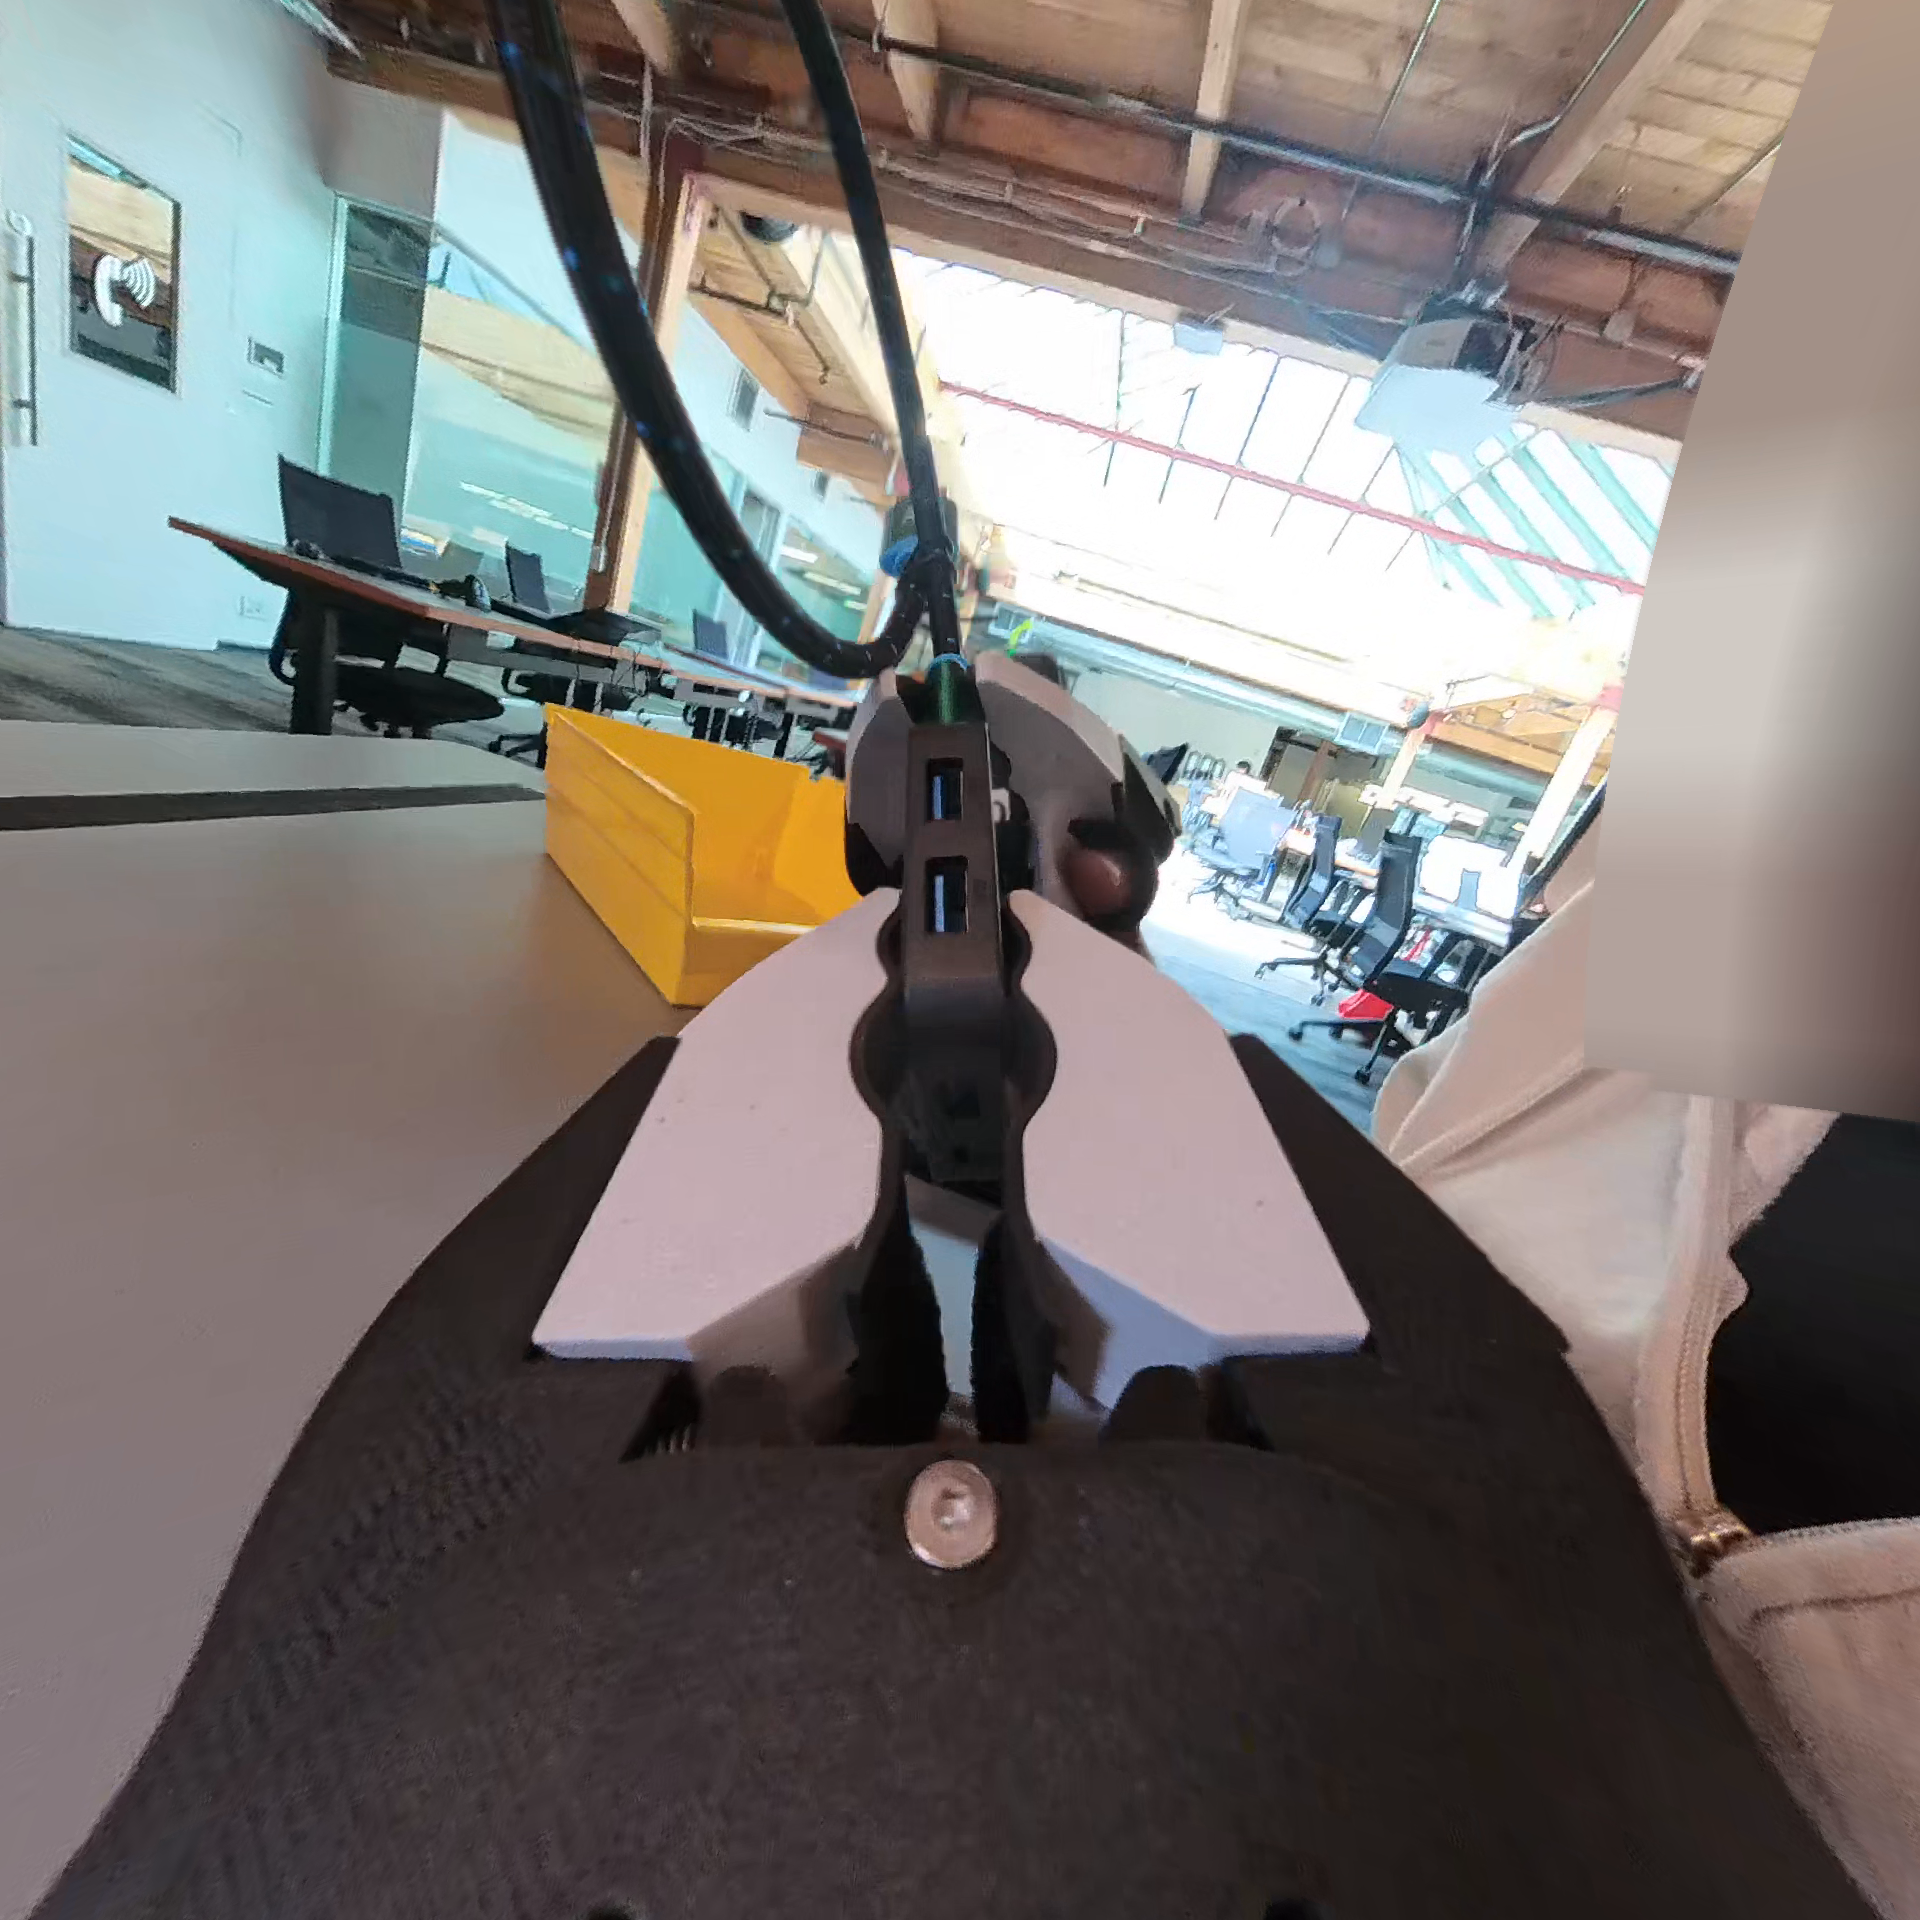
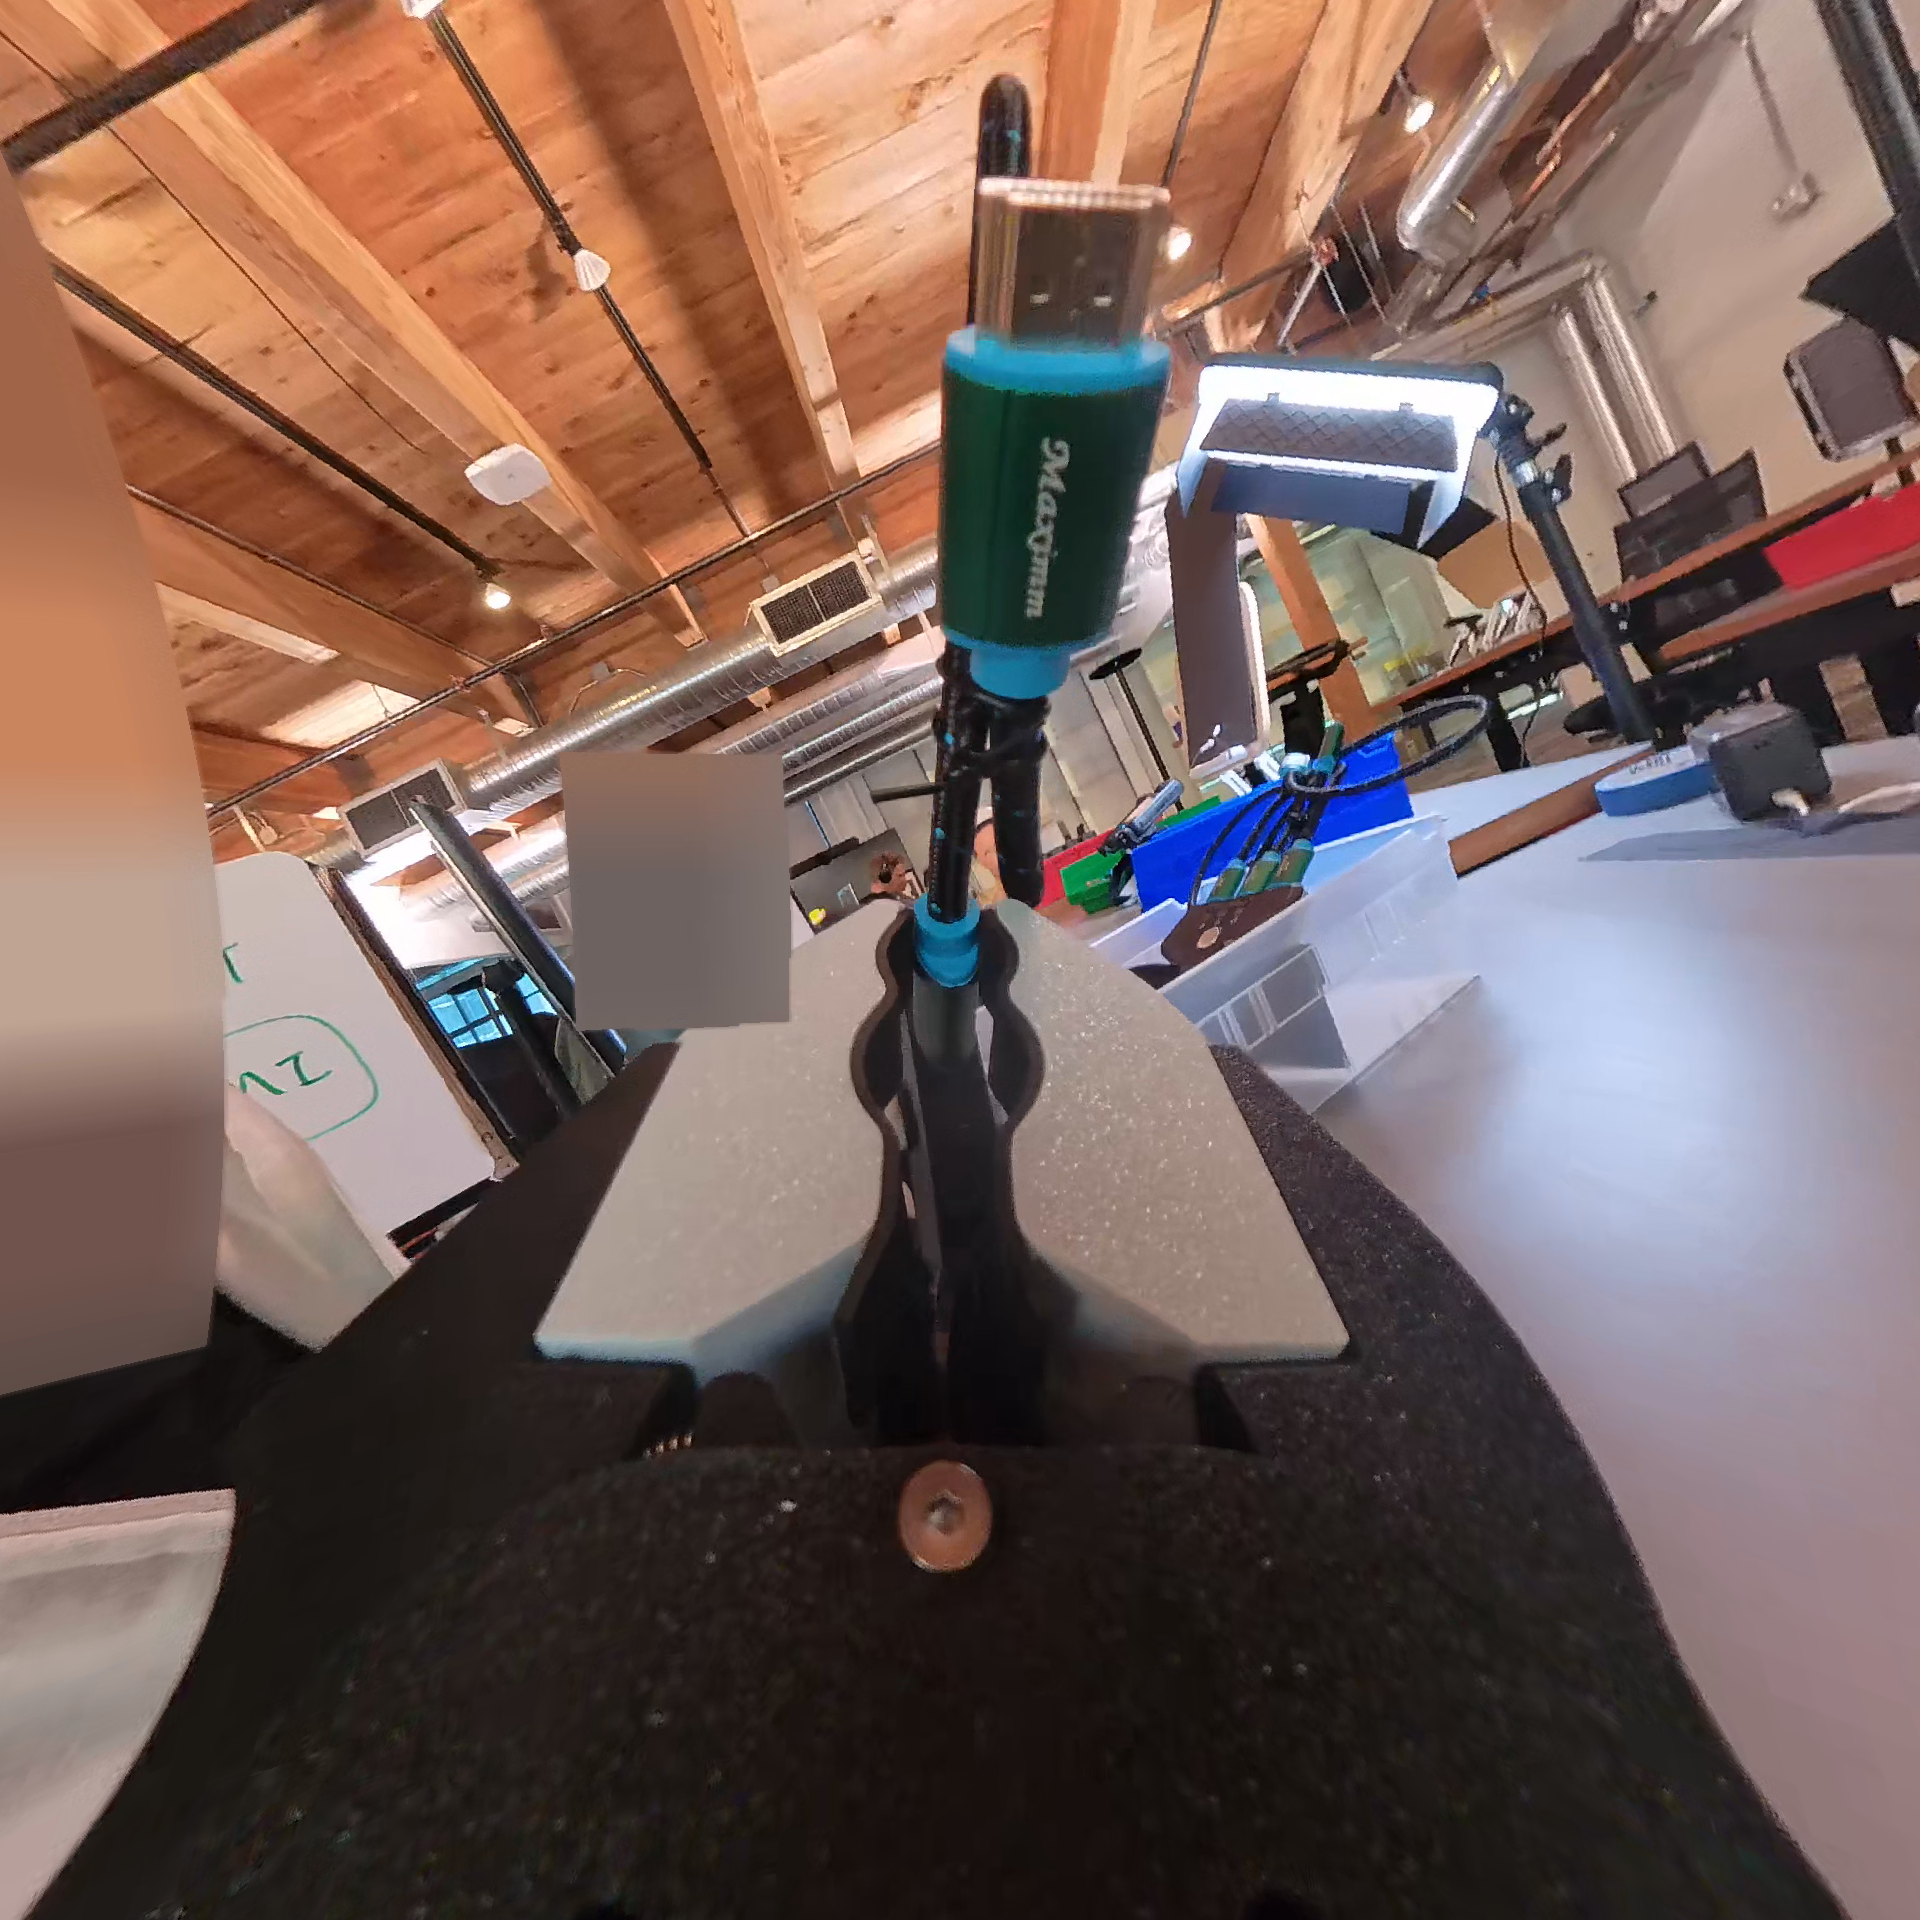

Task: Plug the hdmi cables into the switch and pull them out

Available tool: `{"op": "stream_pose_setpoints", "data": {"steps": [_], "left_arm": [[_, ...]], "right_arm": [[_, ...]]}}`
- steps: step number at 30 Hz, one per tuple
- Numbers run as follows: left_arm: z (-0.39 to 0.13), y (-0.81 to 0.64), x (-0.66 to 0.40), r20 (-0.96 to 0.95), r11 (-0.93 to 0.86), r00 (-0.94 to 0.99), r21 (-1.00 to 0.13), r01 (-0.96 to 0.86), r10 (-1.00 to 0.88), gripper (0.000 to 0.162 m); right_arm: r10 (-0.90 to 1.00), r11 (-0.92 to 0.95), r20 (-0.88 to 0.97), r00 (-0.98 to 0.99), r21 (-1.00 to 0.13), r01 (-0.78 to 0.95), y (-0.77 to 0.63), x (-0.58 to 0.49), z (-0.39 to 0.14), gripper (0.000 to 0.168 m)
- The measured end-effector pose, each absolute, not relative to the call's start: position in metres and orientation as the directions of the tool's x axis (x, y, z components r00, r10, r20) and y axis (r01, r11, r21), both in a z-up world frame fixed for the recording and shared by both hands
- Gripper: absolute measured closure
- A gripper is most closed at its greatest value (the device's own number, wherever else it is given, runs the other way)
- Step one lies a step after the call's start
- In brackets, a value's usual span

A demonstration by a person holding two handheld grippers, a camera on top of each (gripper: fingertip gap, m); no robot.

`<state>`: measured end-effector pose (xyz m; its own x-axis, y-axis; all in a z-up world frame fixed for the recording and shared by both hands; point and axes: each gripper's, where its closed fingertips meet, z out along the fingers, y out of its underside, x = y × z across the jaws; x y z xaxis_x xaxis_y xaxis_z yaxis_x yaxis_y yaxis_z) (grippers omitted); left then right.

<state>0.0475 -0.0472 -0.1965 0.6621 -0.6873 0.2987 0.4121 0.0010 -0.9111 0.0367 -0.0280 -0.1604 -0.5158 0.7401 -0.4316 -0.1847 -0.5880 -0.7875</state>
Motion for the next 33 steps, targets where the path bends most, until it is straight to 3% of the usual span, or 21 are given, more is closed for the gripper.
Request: {"op": "stream_pose_setpoints", "data": {"steps": [4, 6, 7, 11, 15, 21, 28, 31, 33], "left_arm": [[-0.190, -0.051, 0.045, 0.314, 0.017, 0.624, -0.885, 0.465, -0.715, 0.148], [-0.188, -0.061, 0.029, 0.337, 0.049, 0.619, -0.853, 0.520, -0.710, 0.149], [-0.186, -0.066, 0.017, 0.353, 0.078, 0.634, -0.832, 0.548, -0.688, 0.148], [-0.192, -0.061, 0.000, 0.354, 0.105, 0.704, -0.849, 0.518, -0.615, 0.148], [-0.191, -0.061, 0.008, 0.340, 0.101, 0.680, -0.848, 0.521, -0.649, 0.148], [-0.180, -0.074, 0.001, 0.350, 0.150, 0.634, -0.788, 0.598, -0.690, 0.148], [-0.186, -0.071, 0.010, 0.322, 0.131, 0.651, -0.826, 0.548, -0.688, 0.148], [-0.186, -0.070, 0.010, 0.326, 0.130, 0.655, -0.827, 0.547, -0.682, 0.147], [-0.186, -0.069, 0.008, 0.335, 0.128, 0.653, -0.822, 0.555, -0.679, 0.148]], "right_arm": [[0.753, -0.593, -0.417, -0.509, -0.765, -0.250, -0.025, 0.041, -0.150, 0.156], [0.718, -0.691, -0.475, -0.510, -0.578, -0.435, 0.022, 0.074, -0.125, 0.157], [0.751, -0.661, -0.478, -0.456, -0.559, -0.501, 0.045, 0.092, -0.120, 0.157], [0.939, -0.324, -0.332, -0.088, -0.769, -0.551, 0.078, 0.148, -0.108, 0.157], [0.913, -0.174, -0.359, 0.193, -0.772, -0.611, 0.116, 0.207, -0.095, 0.157], [0.695, -0.438, -0.700, 0.163, -0.592, -0.676, 0.177, 0.220, -0.156, 0.157], [0.358, -0.601, -0.934, 0.003, -0.232, -0.765, 0.220, 0.219, -0.220, 0.155], [0.349, -0.591, -0.937, 0.008, -0.227, -0.774, 0.221, 0.221, -0.220, 0.116], [0.369, -0.610, -0.928, 0.059, -0.290, -0.738, 0.214, 0.215, -0.216, 0.092]]}}
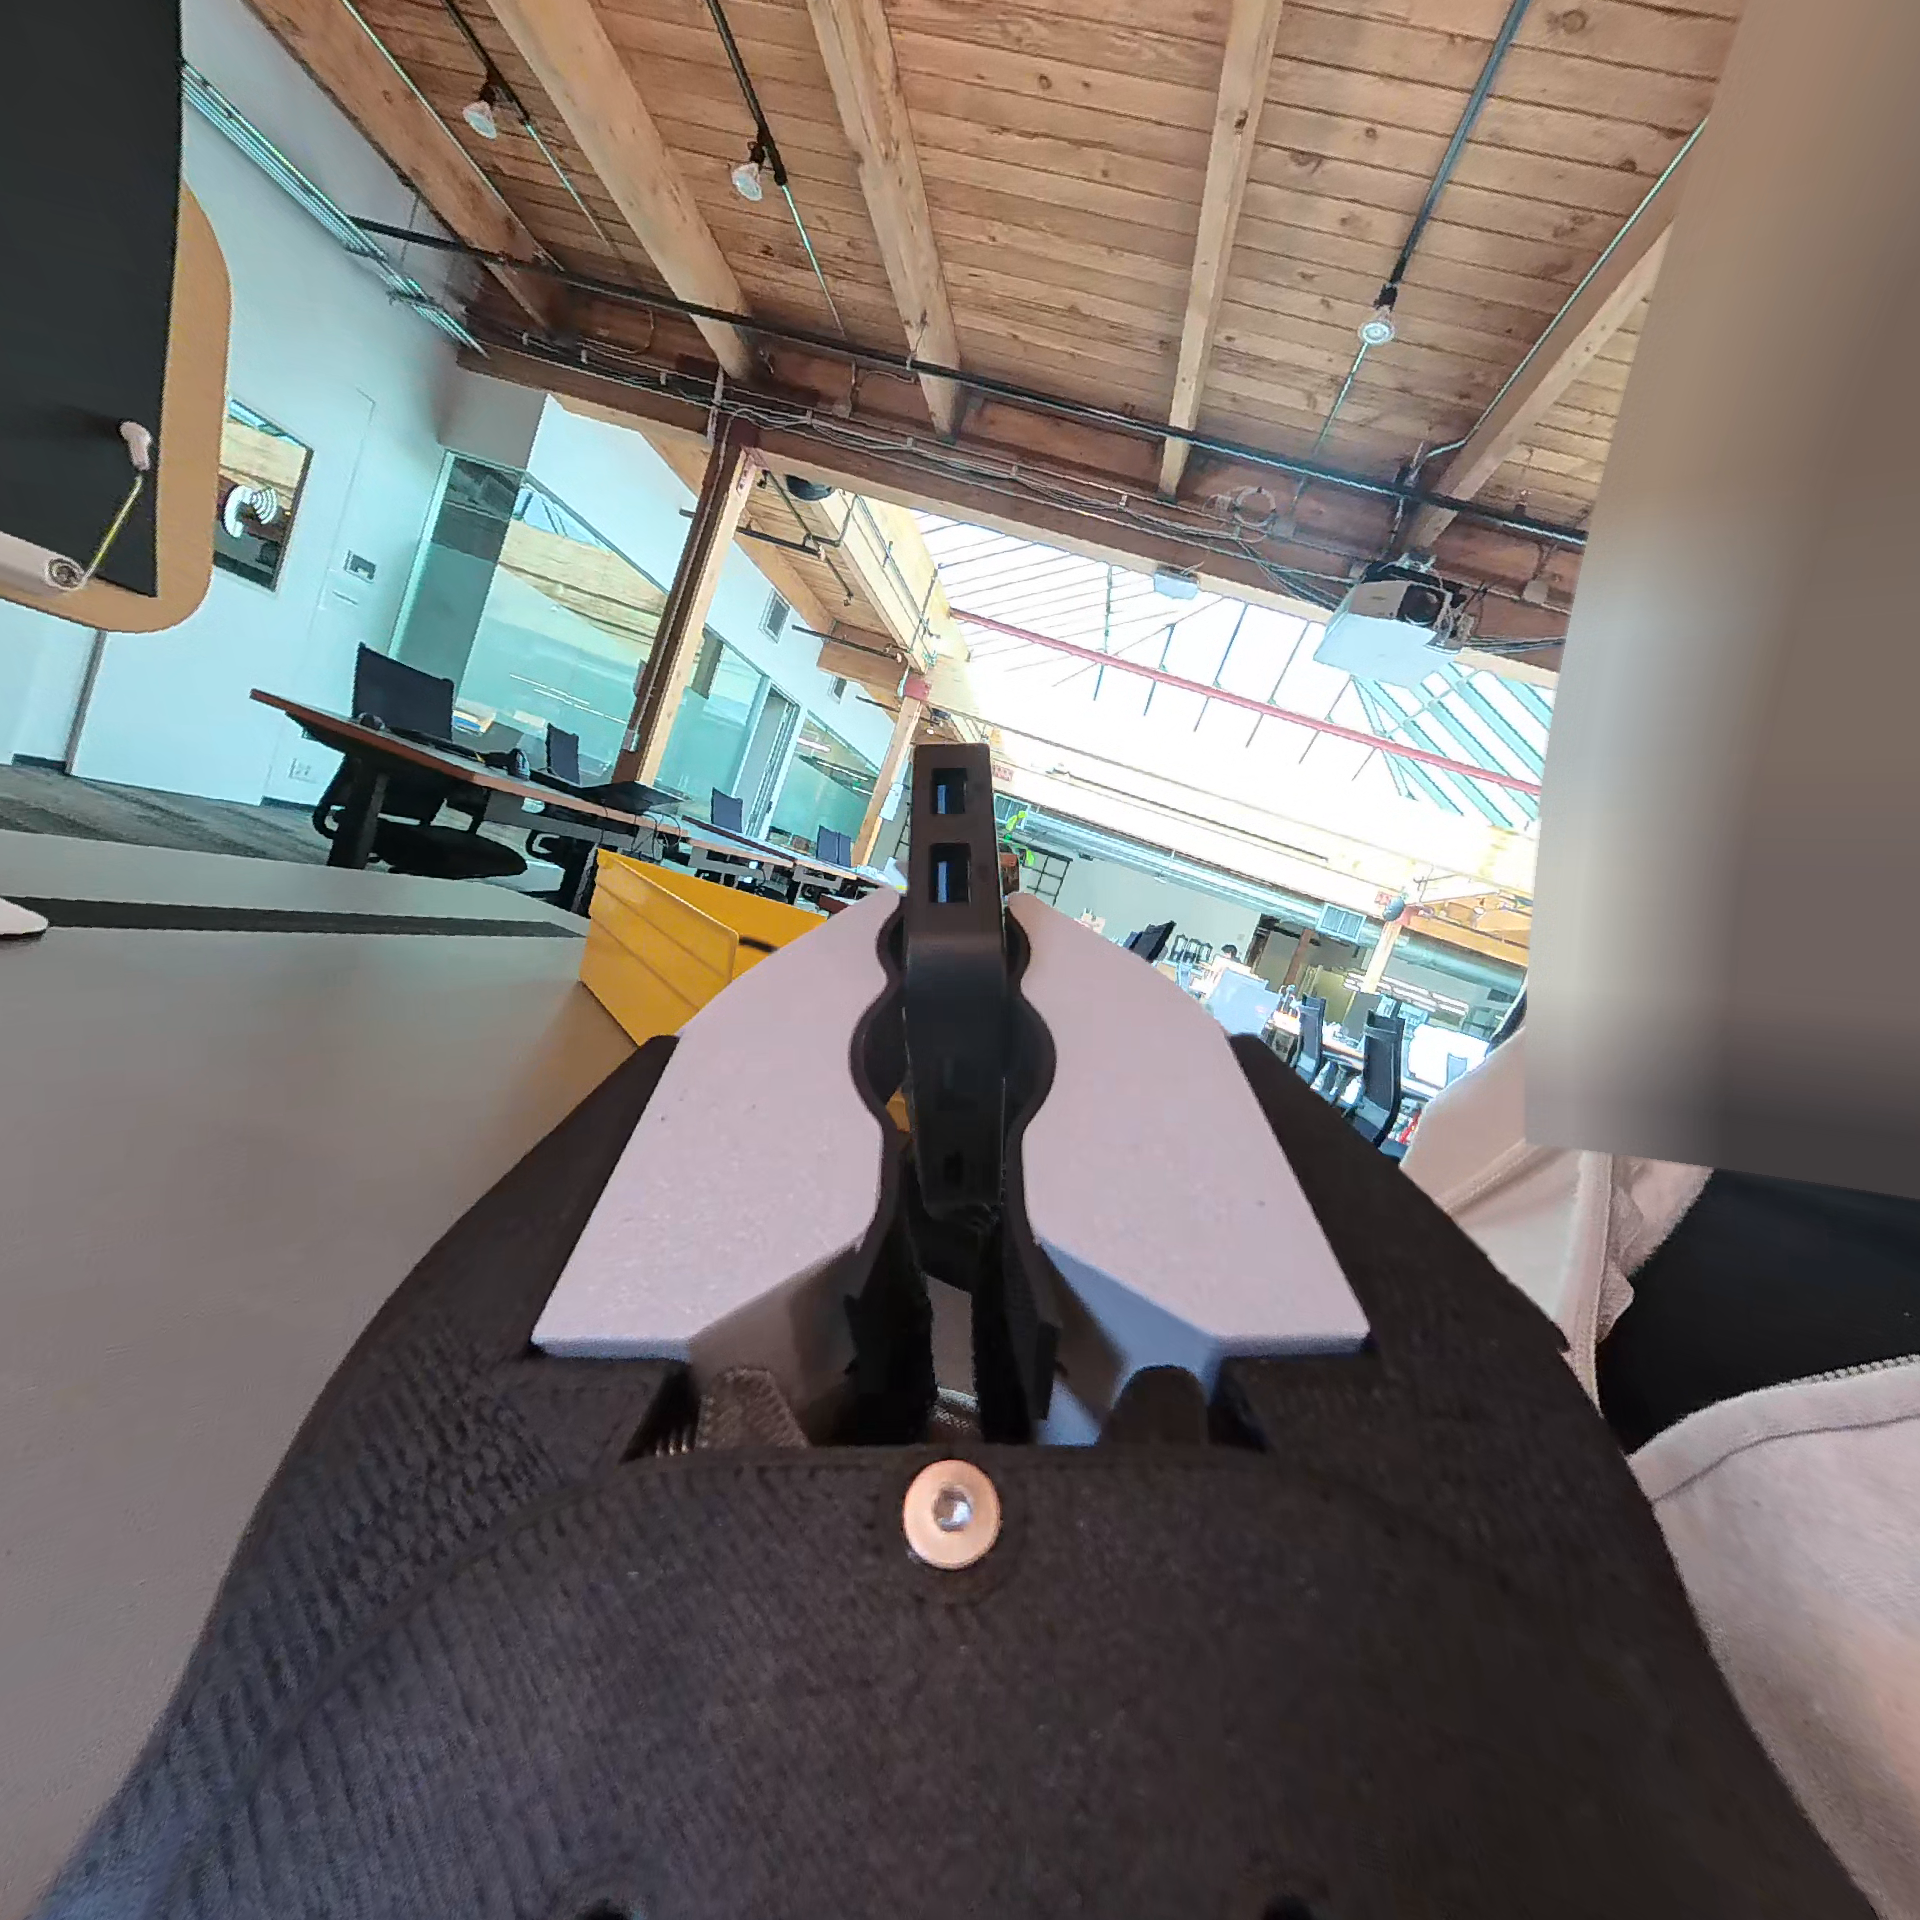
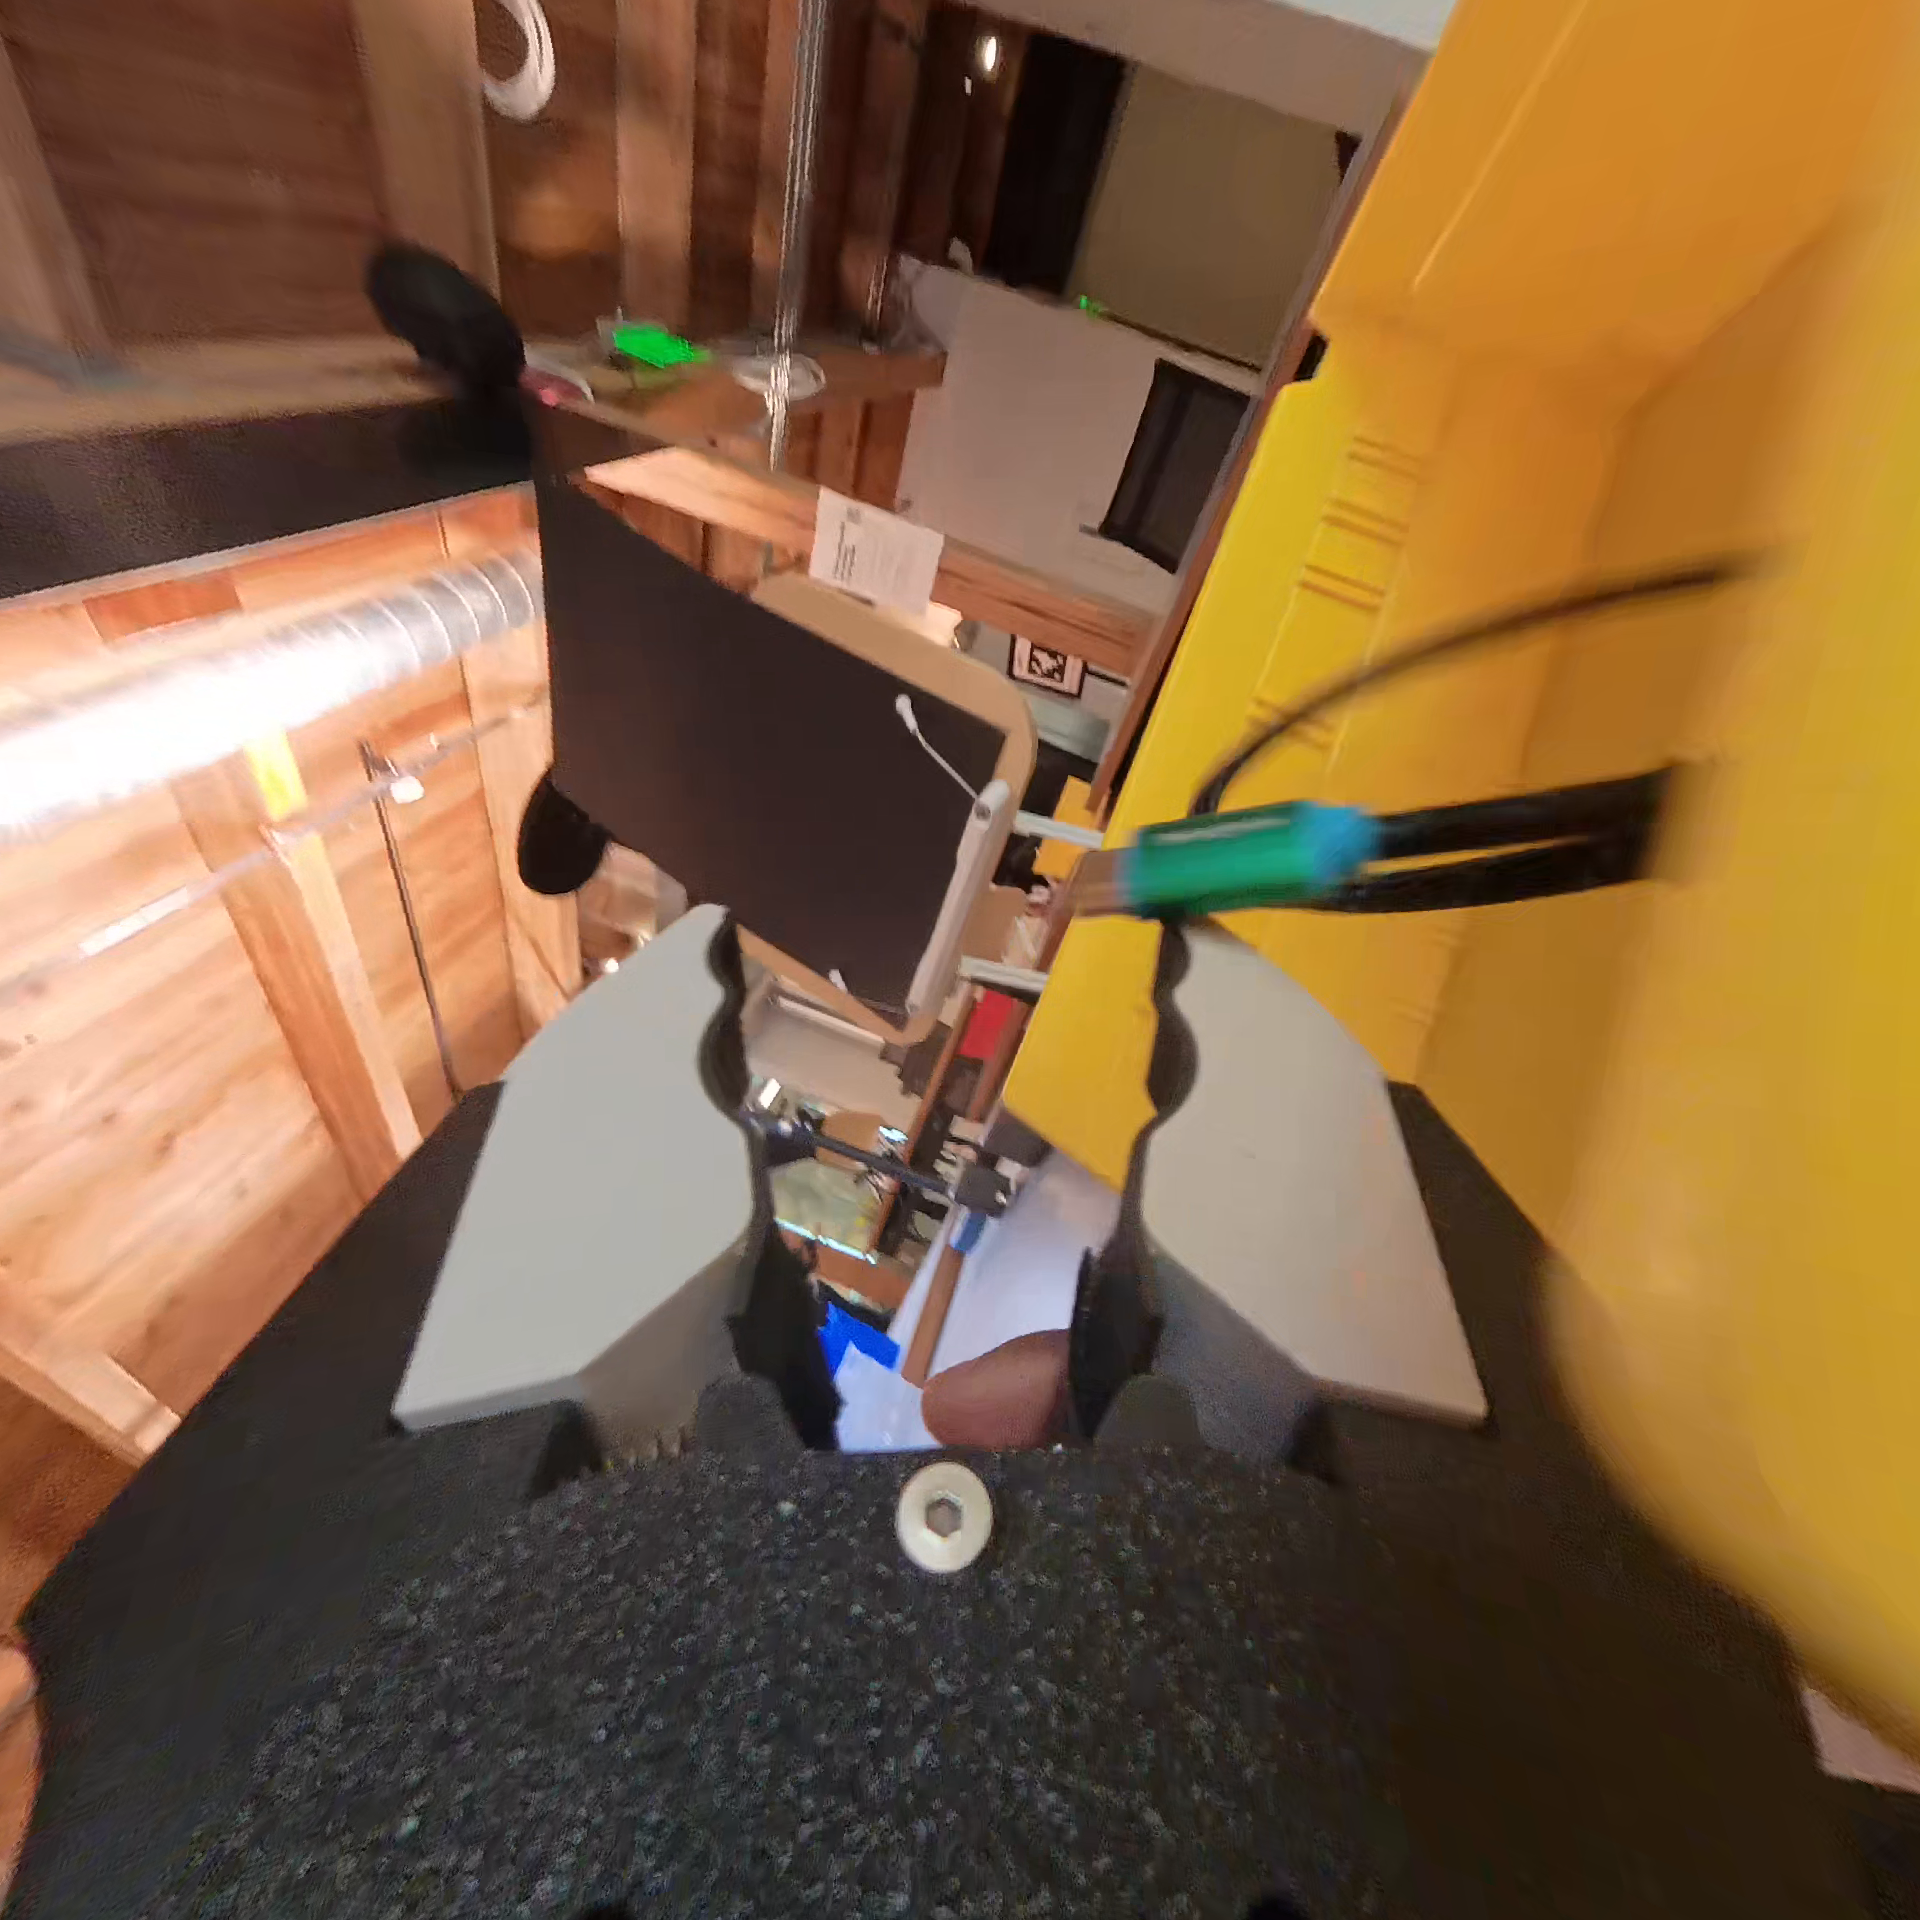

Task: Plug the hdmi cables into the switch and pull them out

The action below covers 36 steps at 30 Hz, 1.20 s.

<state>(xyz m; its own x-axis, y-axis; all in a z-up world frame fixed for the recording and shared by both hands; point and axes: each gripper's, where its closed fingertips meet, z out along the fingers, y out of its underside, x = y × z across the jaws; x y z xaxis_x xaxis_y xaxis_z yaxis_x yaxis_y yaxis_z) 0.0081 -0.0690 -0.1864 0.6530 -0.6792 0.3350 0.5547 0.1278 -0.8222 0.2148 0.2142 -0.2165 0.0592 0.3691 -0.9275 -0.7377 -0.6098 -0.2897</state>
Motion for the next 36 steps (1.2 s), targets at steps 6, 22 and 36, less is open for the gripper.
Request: {"op": "stream_pose_setpoints", "data": {"steps": [6, 22, 36], "left_arm": [[-0.186, -0.068, 0.004, 0.350, 0.136, 0.656, -0.810, 0.571, -0.669, 0.148], [-0.181, -0.077, 0.016, 0.288, 0.148, 0.624, -0.822, 0.551, -0.726, 0.148], [-0.178, -0.072, -0.005, 0.411, 0.130, 0.585, -0.732, 0.669, -0.699, 0.120]], "right_arm": [[0.546, -0.497, -0.788, 0.283, -0.577, -0.648, 0.186, 0.204, -0.180, 0.076], [0.852, -0.213, -0.287, -0.438, -0.954, 0.210, -0.065, 0.023, -0.209, 0.110], [0.959, 0.158, 0.051, 0.280, -0.915, -0.372, 0.096, 0.139, -0.044, 0.154]]}}
